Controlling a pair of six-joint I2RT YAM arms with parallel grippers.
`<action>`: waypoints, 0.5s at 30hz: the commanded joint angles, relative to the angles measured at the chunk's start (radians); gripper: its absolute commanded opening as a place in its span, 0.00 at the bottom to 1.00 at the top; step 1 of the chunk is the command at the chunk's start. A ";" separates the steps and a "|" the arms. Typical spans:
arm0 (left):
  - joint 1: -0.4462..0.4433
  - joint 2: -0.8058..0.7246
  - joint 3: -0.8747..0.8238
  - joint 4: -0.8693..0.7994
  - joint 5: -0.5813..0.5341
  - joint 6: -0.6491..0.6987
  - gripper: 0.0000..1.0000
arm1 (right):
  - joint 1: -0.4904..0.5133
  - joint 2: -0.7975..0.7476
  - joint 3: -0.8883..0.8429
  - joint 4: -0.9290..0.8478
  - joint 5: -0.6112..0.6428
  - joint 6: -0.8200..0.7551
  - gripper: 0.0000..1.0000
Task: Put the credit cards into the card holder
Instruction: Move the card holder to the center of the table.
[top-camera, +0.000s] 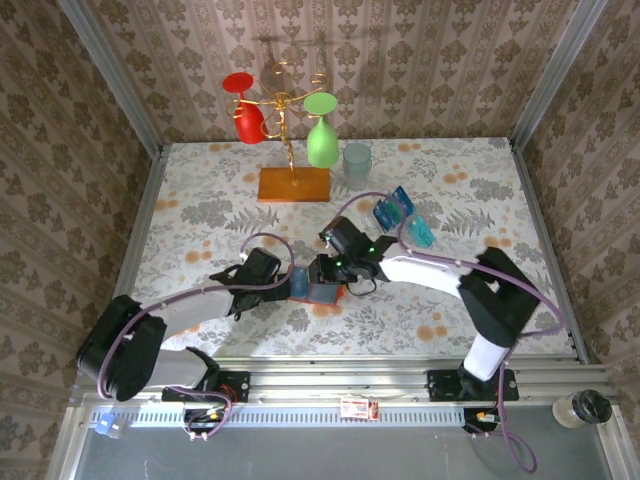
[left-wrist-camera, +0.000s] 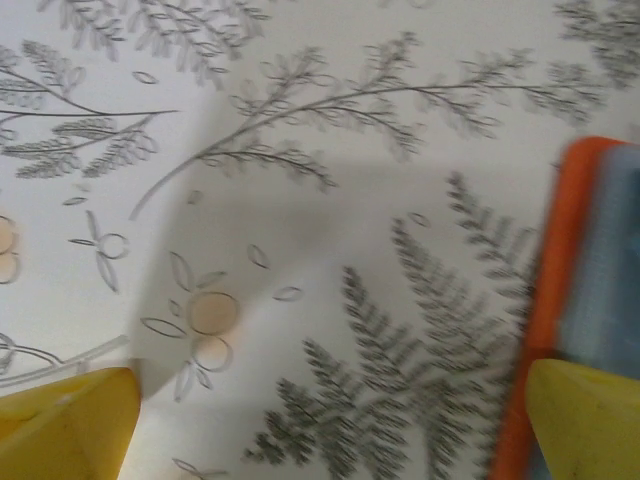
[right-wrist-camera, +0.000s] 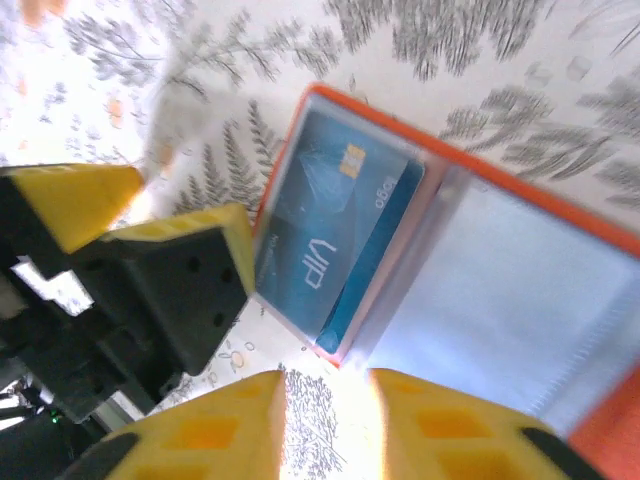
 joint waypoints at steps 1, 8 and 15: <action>-0.006 -0.069 0.012 -0.056 0.060 0.003 1.00 | -0.018 -0.093 -0.062 -0.095 0.098 -0.026 0.39; 0.005 -0.132 0.049 -0.100 0.064 0.017 1.00 | -0.035 -0.133 -0.175 -0.080 0.163 -0.012 0.56; 0.009 -0.122 0.066 -0.084 0.075 0.026 1.00 | -0.037 -0.013 -0.150 -0.036 0.158 -0.024 0.51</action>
